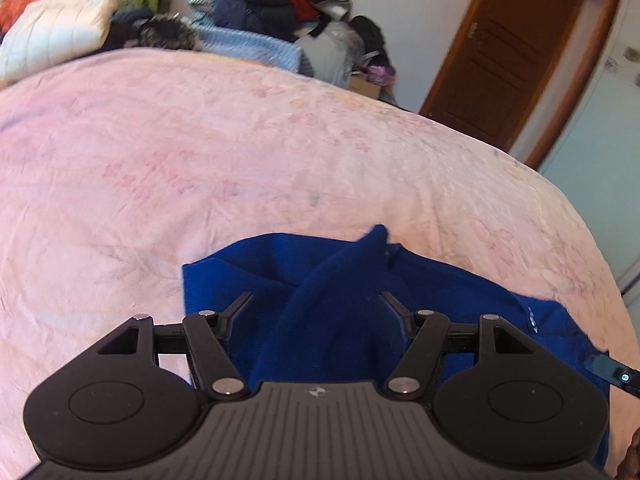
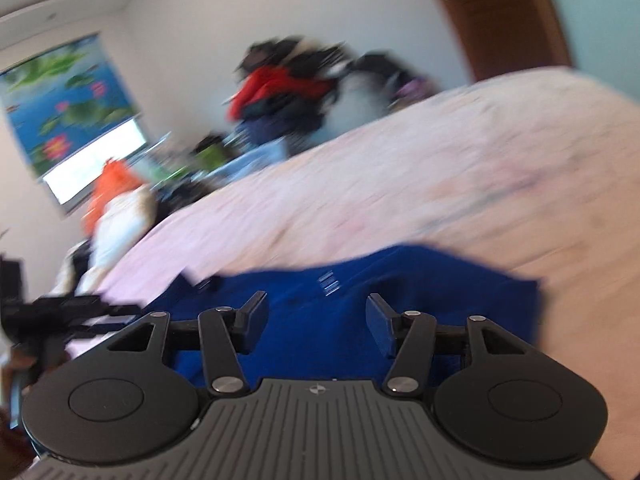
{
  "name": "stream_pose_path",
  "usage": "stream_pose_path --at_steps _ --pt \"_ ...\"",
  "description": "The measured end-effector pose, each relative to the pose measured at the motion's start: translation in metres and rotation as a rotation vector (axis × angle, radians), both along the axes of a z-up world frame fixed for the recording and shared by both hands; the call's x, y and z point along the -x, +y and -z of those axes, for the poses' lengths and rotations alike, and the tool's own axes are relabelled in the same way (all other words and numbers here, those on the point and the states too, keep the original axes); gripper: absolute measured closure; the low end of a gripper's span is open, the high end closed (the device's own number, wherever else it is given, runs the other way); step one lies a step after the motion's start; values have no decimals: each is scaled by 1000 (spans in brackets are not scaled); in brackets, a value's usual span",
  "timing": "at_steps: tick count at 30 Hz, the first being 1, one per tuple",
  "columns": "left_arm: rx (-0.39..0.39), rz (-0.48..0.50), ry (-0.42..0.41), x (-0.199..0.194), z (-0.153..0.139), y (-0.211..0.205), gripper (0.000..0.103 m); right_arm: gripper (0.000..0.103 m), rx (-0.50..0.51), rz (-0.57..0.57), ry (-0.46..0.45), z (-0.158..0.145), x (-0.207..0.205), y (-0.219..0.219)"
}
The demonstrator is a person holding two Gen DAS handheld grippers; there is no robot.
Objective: Fold small clothes
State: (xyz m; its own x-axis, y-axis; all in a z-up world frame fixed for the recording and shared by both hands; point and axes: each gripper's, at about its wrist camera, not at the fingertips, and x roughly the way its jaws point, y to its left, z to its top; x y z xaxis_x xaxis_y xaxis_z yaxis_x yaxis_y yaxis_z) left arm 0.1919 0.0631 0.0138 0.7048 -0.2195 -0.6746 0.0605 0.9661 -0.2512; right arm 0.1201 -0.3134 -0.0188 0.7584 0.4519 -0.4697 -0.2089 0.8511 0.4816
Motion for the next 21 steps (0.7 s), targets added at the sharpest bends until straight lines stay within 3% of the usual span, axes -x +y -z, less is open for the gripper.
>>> stream_pose_path --at_steps 2,4,6,9,13,16,18,20,21 --pt "-36 37 -6 1 1 -11 37 44 75 27 27 5 -10 9" --pt "-76 31 -10 -1 3 -17 37 45 183 168 35 8 -18 7" --pt "-100 -8 -4 -3 6 -11 37 43 200 290 13 2 -15 -3" --pt "-47 -5 2 -8 8 3 37 41 184 250 -29 -5 -8 -14" --pt "21 66 23 -24 9 3 36 40 227 173 73 8 -26 -19" --pt "-2 119 20 -33 11 -9 36 63 154 154 93 16 -32 -25" --pt "-52 152 -15 -34 11 -18 36 88 130 146 78 16 -32 -26" --pt "-140 156 -69 -33 10 -27 40 91 120 144 58 14 -29 -26" --pt "-188 153 -87 -33 10 -31 50 94 122 145 47 13 -27 -26"
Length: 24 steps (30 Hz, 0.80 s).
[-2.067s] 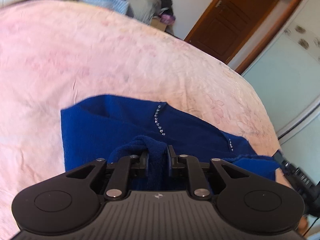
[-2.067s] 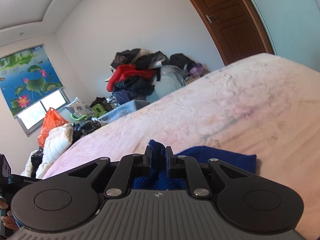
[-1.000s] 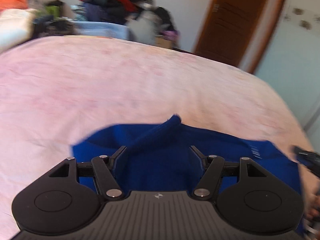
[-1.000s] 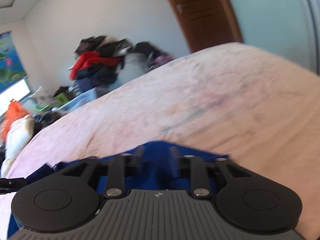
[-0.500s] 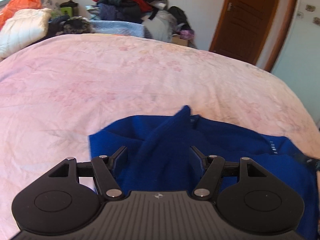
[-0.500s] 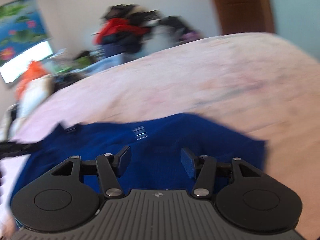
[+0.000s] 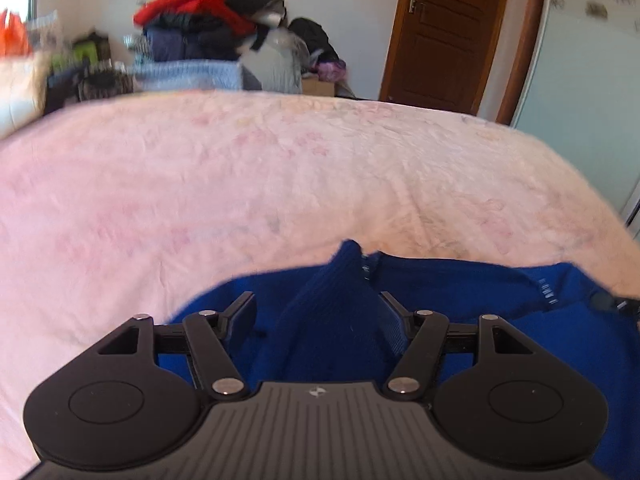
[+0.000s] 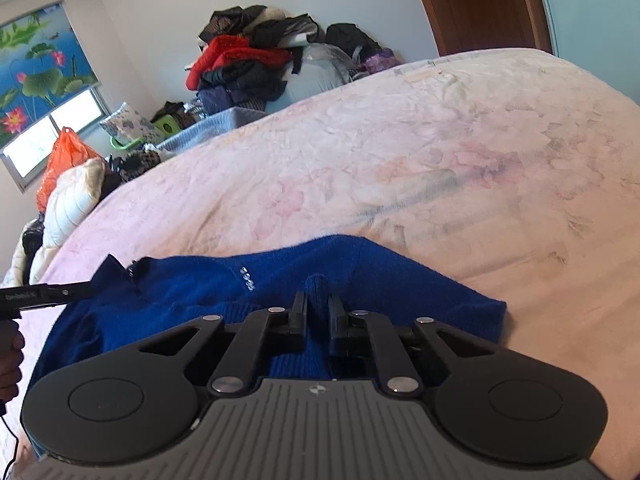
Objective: Fold small clothes
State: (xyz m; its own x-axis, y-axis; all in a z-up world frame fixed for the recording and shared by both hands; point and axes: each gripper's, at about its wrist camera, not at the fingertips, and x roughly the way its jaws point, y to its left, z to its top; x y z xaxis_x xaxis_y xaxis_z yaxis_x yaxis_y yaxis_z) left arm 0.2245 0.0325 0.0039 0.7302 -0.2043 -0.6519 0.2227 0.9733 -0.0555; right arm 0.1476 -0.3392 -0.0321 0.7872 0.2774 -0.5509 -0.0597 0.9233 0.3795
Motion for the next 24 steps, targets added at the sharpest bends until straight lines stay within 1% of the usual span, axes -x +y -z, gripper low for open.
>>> stream_pose_path --at_steps 1,2,3,4,6,9,10,12,14,15,16,17,18,20,22,24 --pt "-35 -3 2 -1 1 -3 80 94 8 5 -14 -3 1 0" --pt "-46 -3 23 -3 2 -3 94 94 18 13 -33 -5 4 1" --pt "-26 -12 36 -4 3 0 94 95 26 19 -53 -8 6 1" --pt "-5 -22 28 -2 2 4 97 95 31 25 -73 -12 8 0" --pt "15 -56 -9 3 -2 10 98 95 43 37 -107 -18 9 1" --pt "53 -144 -49 4 -9 25 98 96 76 59 -118 -23 3 1" --pt "61 -168 -46 2 -9 29 98 96 85 62 -111 -22 0 2" --pt "50 -191 -5 -7 -3 33 98 96 111 69 -91 -16 -6 4" --pt "29 -201 26 -6 2 34 98 95 142 81 -42 -7 -12 7" --pt "23 -195 25 -1 3 35 98 92 155 91 -13 -2 -14 8" --pt "23 -188 25 4 1 35 98 82 174 106 -1 0 -14 8" --pt "26 -184 26 10 -1 36 98 78 196 126 -2 0 -11 9" --pt "34 -183 23 17 -4 37 98 66 213 140 -8 -1 -6 11" --pt "33 -173 22 32 -9 36 98 59 244 159 -53 -12 10 18" --pt "9 -151 26 47 -11 31 97 51 253 137 -110 -26 31 28" --pt "-18 -150 37 62 -10 23 94 38 259 58 -133 -35 51 45"
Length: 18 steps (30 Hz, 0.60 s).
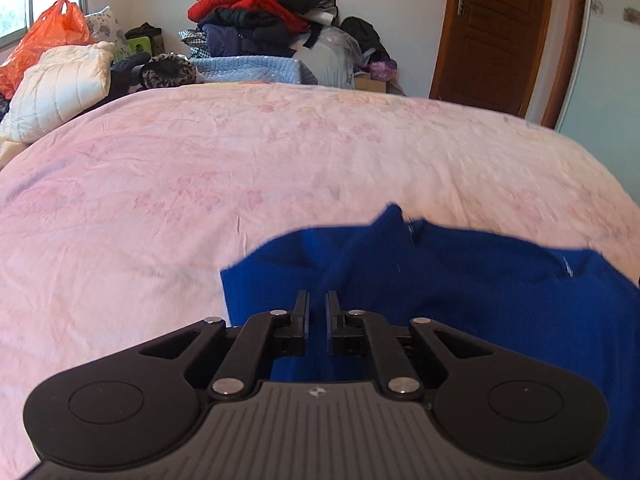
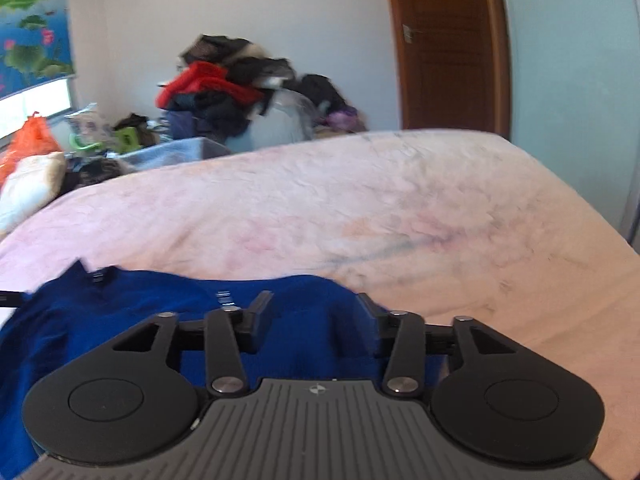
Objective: Fold small clothes
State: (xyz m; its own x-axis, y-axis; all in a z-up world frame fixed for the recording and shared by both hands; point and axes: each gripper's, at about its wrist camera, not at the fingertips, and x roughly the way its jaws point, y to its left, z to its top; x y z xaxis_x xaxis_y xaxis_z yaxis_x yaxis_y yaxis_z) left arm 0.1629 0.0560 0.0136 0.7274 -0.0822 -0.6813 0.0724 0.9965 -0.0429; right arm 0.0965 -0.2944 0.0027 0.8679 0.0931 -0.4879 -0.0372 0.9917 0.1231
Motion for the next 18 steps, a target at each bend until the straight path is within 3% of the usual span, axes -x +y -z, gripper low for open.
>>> stream_pose_path --at_steps 3,6,7,8,13,18 --pt "-24 2 14 21 7 -9 86 30 32 -112 23 -4 25 29" --pt "-59 -13 4 37 15 -17 56 18 52 -139 66 1 42 50" --pt "-72 -15 -7 43 17 -19 37 16 64 -136 79 4 45 54" --pt "-86 -18 -20 48 19 -21 28 12 83 -128 86 8 49 57" --pt "-151 -15 -43 64 29 -31 28 5 163 -14 154 35 52 53" --pt "-174 -23 -63 74 38 -33 27 0 133 2 130 46 61 43"
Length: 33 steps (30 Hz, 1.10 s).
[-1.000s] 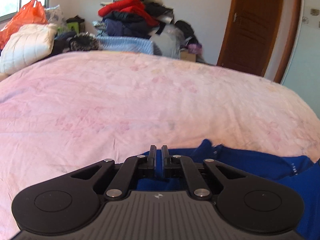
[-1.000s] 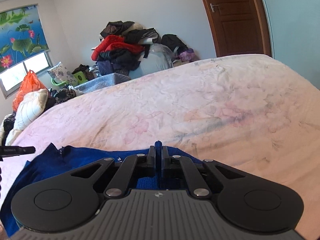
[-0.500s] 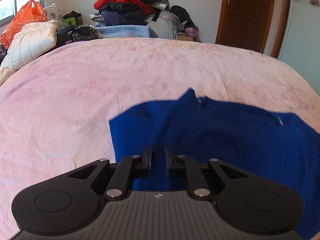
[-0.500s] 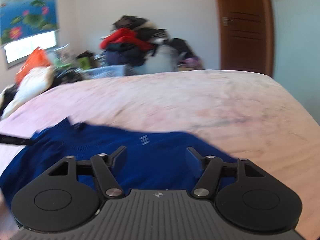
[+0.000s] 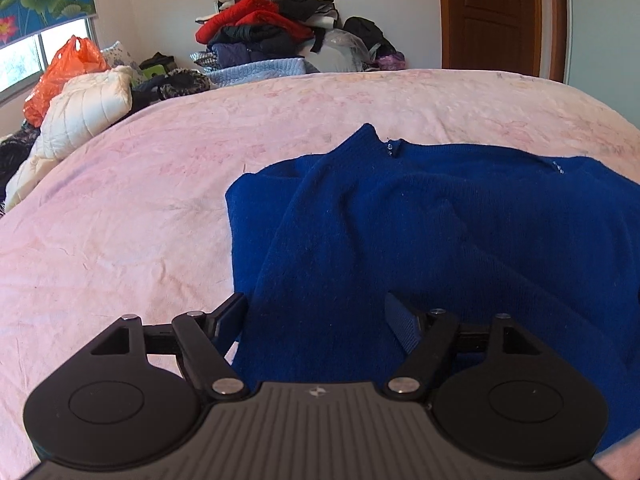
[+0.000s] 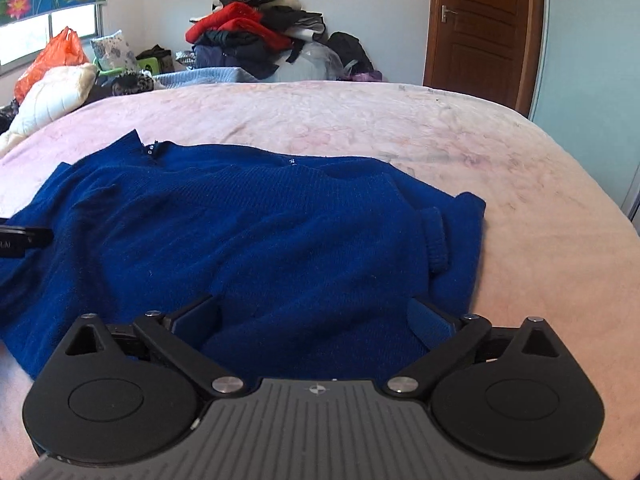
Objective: Fold small clothes
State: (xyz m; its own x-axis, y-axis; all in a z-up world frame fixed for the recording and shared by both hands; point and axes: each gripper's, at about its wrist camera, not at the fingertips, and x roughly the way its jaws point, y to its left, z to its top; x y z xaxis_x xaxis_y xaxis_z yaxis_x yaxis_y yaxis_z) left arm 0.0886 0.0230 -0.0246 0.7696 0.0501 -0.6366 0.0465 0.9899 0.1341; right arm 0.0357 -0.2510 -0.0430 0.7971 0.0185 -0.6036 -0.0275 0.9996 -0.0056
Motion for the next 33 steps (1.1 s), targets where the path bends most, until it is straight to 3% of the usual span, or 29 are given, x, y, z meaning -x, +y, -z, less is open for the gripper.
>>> stream_pose_path --at_steps 23,33 --pt "-93 -1 -111 21 15 -10 19 0 36 -4 -11 5 0 3" --pt "-43 -12 -110 20 16 -2 15 0 40 -6 -9 5 0 4"
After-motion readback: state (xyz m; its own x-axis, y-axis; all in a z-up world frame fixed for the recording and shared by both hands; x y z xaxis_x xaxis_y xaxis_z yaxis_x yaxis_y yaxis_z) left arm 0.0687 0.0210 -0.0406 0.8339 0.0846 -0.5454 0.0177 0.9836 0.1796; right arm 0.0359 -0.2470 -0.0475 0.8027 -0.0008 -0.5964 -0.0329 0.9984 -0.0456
